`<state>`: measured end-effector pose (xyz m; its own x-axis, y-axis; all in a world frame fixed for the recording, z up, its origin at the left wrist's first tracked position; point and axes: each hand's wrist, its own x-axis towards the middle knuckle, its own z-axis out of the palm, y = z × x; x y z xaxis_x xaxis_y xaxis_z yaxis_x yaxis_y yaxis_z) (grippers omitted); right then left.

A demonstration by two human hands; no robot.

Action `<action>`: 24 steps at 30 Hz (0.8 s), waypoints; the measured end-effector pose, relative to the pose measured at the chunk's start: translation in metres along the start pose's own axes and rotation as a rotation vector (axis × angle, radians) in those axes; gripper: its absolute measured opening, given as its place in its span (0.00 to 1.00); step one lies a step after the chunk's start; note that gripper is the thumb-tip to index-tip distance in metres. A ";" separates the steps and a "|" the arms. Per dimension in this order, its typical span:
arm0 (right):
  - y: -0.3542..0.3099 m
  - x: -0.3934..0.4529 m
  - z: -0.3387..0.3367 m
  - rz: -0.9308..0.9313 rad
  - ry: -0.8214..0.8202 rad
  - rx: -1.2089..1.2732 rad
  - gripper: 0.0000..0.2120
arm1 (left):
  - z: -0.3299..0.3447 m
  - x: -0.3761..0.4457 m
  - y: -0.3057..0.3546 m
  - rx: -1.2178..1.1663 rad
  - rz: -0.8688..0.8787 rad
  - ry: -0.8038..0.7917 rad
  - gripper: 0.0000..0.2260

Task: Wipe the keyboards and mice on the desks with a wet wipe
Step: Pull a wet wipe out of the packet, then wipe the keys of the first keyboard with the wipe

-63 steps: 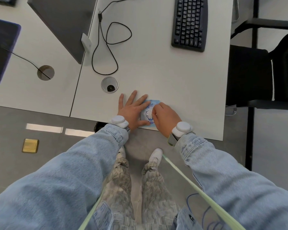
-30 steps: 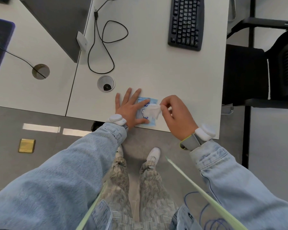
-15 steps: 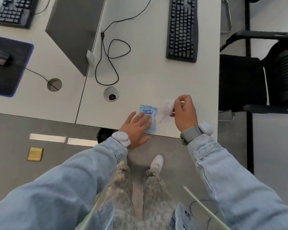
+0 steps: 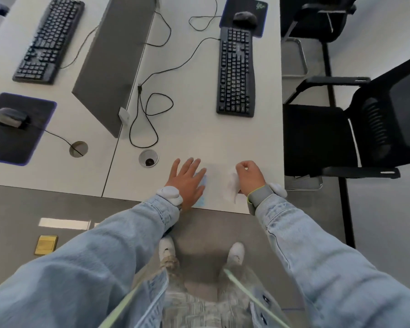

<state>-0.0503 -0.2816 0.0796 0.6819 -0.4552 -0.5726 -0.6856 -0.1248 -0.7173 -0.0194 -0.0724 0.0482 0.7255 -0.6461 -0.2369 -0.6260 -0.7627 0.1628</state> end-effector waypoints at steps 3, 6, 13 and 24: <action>-0.008 0.023 -0.032 0.075 -0.155 -0.032 0.12 | -0.021 0.023 0.020 0.011 -0.071 0.027 0.25; -0.016 0.045 -0.078 0.070 -0.301 -0.083 0.17 | -0.038 0.050 0.058 0.006 -0.152 0.030 0.25; -0.032 0.091 -0.206 -0.362 -0.452 -0.514 0.13 | -0.057 0.110 0.175 -0.123 -0.465 0.030 0.27; -0.096 0.169 -0.254 -0.571 -0.354 -0.568 0.11 | -0.092 0.186 0.216 -0.165 -0.634 0.059 0.30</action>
<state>0.0662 -0.5705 0.1522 0.9337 0.0992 -0.3440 -0.1748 -0.7122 -0.6799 0.0063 -0.3604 0.1276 0.9568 -0.0671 -0.2830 -0.0235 -0.9876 0.1550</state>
